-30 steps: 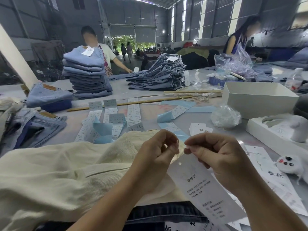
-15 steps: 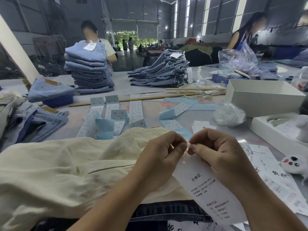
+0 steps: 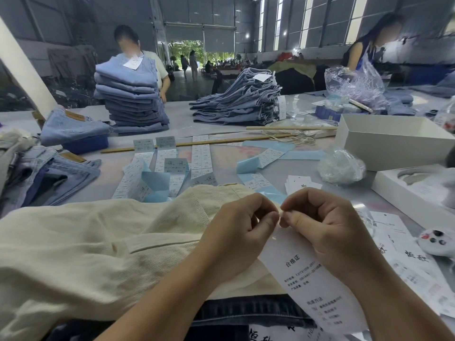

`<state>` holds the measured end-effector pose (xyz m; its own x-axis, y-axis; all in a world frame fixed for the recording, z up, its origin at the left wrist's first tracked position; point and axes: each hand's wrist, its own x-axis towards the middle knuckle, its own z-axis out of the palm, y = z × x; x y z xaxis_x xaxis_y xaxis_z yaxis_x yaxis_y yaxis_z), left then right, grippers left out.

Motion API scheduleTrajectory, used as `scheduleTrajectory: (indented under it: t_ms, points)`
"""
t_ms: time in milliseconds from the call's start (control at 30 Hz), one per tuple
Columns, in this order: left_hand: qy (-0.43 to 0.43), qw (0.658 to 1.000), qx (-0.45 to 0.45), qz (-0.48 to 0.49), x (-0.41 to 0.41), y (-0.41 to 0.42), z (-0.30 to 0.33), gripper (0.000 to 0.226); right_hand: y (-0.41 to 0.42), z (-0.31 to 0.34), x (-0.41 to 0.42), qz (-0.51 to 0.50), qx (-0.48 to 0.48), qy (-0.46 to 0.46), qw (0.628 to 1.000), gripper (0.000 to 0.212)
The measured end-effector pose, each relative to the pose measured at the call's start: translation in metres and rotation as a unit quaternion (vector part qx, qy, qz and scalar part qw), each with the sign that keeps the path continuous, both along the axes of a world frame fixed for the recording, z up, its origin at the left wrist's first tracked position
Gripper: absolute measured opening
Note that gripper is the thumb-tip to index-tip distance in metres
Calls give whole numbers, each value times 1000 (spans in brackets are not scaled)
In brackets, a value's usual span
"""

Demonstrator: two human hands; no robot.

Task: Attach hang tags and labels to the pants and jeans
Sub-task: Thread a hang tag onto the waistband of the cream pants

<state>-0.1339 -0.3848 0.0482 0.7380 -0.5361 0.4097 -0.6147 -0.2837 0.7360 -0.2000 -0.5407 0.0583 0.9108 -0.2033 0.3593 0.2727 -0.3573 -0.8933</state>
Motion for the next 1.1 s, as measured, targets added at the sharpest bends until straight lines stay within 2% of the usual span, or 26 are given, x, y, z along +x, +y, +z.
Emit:
scheduleTrajectory:
  t_ms: [367,633,867,1100]
  points:
    - [20,1000,16,-4,4,2,-3,16,-2,2,2,18,-45,2,999,25]
    - [79,995,-29,-47,8,4,0,19,1,3,3,46,-20,1,999,27]
    - [102,994,-15,-43,10,5,-1,19,1,1,6,48,-53,8,997,29]
    - [165,981,-41,-97,11,9,1,16,3,4,6,39,-120,2,992,27]
